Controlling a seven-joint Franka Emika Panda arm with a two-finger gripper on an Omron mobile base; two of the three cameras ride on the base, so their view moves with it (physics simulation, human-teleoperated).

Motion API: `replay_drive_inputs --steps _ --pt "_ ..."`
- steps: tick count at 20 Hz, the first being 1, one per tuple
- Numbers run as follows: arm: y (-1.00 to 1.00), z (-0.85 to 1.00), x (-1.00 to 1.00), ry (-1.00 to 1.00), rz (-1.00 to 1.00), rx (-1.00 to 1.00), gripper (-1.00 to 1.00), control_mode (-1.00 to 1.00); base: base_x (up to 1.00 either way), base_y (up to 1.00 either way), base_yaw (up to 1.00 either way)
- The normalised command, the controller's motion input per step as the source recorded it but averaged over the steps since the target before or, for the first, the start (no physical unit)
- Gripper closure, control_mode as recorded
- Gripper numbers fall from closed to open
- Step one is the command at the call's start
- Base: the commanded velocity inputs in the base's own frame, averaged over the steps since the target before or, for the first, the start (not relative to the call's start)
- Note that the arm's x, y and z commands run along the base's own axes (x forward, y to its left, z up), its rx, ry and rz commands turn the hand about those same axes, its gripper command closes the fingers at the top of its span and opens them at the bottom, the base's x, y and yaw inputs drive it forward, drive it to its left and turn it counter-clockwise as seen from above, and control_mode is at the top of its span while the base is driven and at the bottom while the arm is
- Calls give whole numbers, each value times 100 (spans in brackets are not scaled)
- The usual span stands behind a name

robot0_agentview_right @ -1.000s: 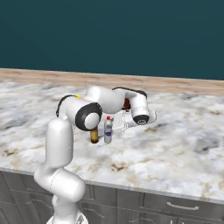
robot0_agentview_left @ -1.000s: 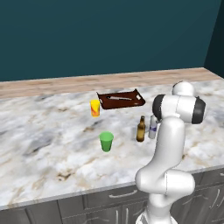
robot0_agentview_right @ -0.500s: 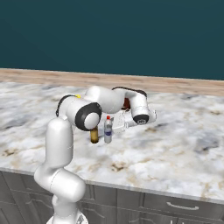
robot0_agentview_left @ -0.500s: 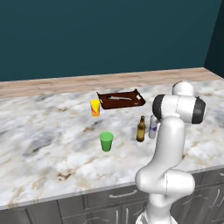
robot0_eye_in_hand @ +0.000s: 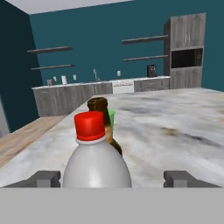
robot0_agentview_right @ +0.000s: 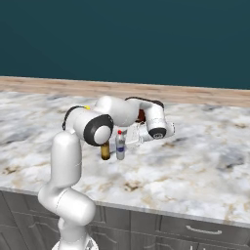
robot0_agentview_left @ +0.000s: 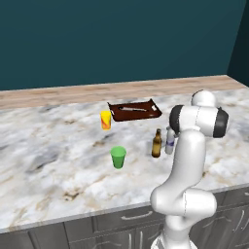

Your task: Place the drinks on the dining counter in a tight cluster.

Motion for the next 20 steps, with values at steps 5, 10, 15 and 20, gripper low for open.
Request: replay_drive_inputs --steps 5,10,15,20 --pt "0 0 0 0 0 0 -100 -100 0 0 0" --pt "-1 5 -16 -3 0 0 -100 -100 0 0 0" --pt "-2 32 -47 -12 0 1 -100 -100 0 0 0" --pt "0 43 -51 -9 0 0 -100 -100 0 0 0"
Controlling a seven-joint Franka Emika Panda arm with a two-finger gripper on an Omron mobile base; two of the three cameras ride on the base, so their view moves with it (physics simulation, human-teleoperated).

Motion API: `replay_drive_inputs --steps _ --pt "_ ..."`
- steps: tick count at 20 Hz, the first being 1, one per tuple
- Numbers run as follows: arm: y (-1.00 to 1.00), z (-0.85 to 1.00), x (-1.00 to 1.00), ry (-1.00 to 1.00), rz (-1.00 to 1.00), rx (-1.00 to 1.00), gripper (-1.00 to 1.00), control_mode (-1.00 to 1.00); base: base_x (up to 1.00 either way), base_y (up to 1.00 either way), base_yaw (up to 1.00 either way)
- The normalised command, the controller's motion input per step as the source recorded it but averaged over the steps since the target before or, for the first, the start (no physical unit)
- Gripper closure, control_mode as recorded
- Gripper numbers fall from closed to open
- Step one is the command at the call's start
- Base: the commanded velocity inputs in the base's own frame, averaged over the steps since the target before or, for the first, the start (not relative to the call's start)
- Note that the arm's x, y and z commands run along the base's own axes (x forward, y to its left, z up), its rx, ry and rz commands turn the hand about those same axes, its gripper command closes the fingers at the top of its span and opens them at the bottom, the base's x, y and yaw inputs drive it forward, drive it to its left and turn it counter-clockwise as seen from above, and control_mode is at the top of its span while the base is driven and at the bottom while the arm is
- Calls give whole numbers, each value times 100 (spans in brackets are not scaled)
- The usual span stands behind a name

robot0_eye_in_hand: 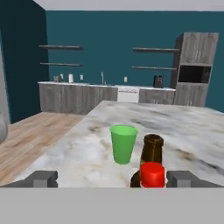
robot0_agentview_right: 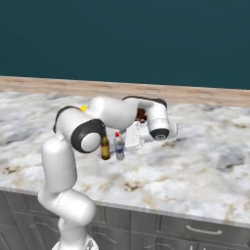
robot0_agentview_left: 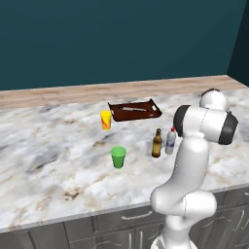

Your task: Place the drinks on the dining counter in a tight cluster.

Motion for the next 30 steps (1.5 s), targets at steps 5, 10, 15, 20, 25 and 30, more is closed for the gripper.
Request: replay_drive_inputs --steps 5,10,15,20,25,30 --pt "0 44 -36 -1 0 -2 -100 -100 0 0 0" --pt "0 35 -3 0 -3 -10 -100 -100 0 0 0" --pt "0 27 -25 2 -9 -13 -100 -100 0 0 0" --pt "0 0 -35 14 -21 -32 -100 -100 0 0 0" --pt "34 14 -13 30 -33 -43 -100 -100 0 0 0" --pt "24 70 0 29 -39 -41 -100 -100 0 0 0"
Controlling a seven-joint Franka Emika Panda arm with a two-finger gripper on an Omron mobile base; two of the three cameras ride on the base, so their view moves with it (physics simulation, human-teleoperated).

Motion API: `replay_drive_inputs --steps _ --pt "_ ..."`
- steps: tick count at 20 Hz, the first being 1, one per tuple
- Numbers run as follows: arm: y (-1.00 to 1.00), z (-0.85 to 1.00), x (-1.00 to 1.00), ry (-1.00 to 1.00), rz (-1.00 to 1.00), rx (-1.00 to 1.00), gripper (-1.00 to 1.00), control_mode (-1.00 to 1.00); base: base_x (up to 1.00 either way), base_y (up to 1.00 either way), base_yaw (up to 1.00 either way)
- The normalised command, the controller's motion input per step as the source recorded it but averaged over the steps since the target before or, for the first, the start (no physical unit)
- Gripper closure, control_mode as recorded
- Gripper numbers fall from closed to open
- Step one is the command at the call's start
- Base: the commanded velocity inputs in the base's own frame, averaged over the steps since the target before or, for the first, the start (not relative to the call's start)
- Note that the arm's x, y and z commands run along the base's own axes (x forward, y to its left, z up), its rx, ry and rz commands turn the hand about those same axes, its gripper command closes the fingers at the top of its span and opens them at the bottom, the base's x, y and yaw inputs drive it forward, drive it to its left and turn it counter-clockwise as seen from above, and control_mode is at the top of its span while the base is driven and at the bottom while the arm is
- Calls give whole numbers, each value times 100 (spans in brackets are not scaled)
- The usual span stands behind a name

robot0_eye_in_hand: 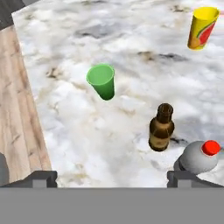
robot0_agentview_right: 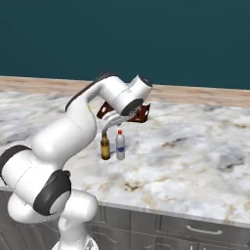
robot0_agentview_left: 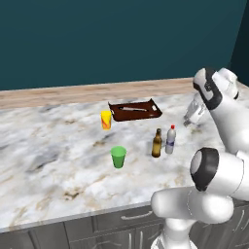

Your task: Place the drinks on the dining counter in a tight cluster.

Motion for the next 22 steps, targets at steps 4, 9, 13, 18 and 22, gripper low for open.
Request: replay_drive_inputs --steps 4,9,13,18,22 --pt "7 56 -5 24 -46 -36 -100 -100 0 0 0" --pt "16 -13 -12 8 -53 -40 -100 -100 0 0 0" --pt "4 -5 -27 7 -58 -26 -100 -100 0 0 0" --pt "-5 0 -43 2 -65 -5 -100 -100 0 0 0" --pt "-6 9 -50 -1 -34 6 -100 -100 0 0 0"
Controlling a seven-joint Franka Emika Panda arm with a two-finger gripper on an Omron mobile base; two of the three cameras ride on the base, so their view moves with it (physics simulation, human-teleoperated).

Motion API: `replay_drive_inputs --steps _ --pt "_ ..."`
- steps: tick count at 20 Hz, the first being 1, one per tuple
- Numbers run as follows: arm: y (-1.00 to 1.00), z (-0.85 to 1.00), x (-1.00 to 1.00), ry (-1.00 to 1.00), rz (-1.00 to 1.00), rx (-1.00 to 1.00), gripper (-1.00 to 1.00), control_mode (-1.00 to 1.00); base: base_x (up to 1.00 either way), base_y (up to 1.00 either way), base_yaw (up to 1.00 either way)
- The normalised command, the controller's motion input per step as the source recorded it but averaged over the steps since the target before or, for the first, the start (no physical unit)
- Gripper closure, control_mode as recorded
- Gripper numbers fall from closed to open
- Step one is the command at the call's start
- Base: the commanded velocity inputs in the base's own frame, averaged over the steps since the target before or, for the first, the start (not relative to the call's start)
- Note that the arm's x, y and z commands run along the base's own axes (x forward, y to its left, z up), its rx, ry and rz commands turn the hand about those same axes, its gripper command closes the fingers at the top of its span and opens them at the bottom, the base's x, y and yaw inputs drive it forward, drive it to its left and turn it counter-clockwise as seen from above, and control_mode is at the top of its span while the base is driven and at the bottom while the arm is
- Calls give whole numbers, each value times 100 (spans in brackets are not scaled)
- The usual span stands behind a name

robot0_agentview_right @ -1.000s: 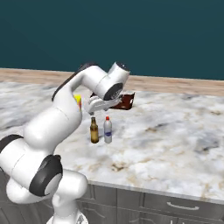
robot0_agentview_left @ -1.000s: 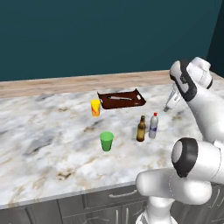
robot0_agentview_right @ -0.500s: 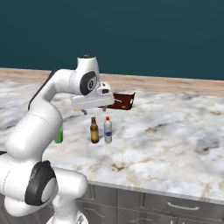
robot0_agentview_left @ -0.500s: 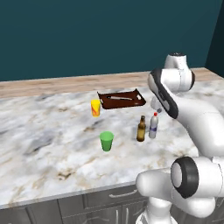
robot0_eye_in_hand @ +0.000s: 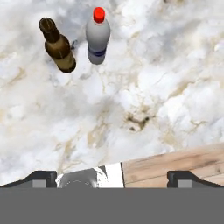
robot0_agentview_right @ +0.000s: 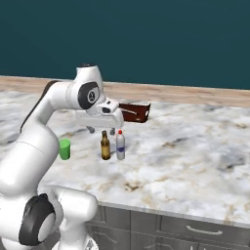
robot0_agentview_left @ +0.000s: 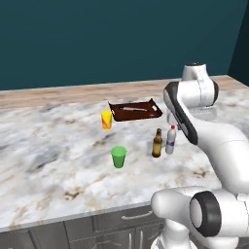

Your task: Place the drinks on the dining counter in a tight cluster.

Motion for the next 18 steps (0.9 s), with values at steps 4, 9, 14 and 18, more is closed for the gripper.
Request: replay_drive_inputs --steps 4,9,14,18 --pt "0 13 -66 -21 6 18 -100 -100 0 0 0" --pt "0 22 -56 -28 7 13 -100 -100 0 0 0" --pt "0 0 -6 -2 0 0 -100 -100 0 0 0" --pt "0 0 -14 0 0 0 -100 100 -20 0 0"
